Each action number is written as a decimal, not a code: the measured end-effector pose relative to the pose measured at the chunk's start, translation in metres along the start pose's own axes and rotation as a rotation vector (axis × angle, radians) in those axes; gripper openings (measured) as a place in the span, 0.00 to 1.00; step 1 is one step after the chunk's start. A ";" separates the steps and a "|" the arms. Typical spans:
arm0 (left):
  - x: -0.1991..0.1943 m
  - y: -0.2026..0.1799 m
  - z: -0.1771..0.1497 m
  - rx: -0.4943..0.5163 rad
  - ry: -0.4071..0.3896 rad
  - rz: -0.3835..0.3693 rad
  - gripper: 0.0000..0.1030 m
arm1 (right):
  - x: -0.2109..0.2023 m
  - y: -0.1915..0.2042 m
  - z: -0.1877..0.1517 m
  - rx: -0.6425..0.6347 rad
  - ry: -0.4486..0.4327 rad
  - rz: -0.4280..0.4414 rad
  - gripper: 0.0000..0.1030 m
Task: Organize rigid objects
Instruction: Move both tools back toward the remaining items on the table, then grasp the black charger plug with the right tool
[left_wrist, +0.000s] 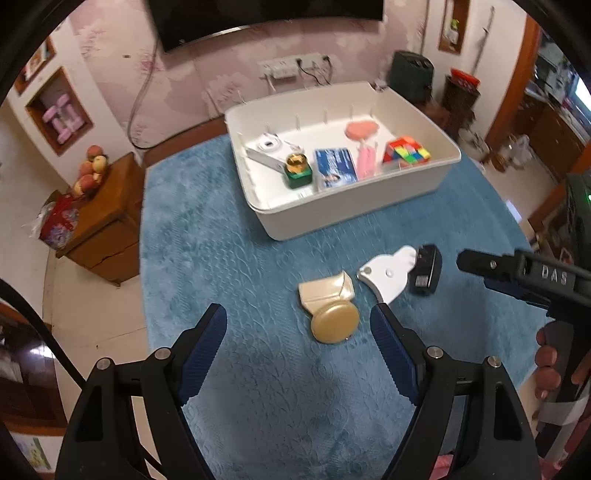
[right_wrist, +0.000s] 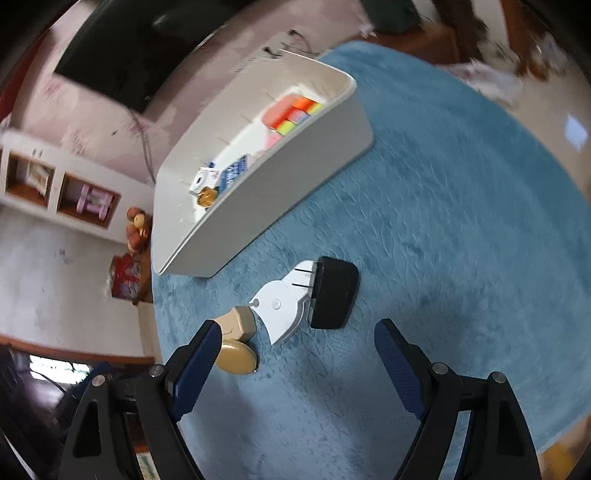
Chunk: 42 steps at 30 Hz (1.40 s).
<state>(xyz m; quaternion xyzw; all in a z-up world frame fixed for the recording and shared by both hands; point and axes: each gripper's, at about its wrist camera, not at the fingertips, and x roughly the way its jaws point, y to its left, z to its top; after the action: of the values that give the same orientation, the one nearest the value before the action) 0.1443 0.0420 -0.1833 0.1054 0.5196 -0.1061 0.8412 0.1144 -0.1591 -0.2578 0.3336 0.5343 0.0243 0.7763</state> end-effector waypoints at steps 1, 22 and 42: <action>0.004 -0.001 0.000 0.010 0.010 -0.006 0.80 | 0.004 -0.004 0.000 0.030 0.002 0.008 0.83; 0.107 -0.010 -0.016 0.043 0.300 -0.187 0.80 | 0.061 -0.034 -0.001 0.253 -0.038 0.060 0.71; 0.137 0.003 -0.022 -0.056 0.401 -0.205 0.79 | 0.081 -0.010 0.018 0.218 -0.026 -0.026 0.54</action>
<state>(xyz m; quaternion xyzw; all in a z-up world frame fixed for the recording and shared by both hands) 0.1866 0.0413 -0.3153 0.0475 0.6870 -0.1535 0.7087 0.1608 -0.1435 -0.3260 0.4093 0.5281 -0.0483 0.7425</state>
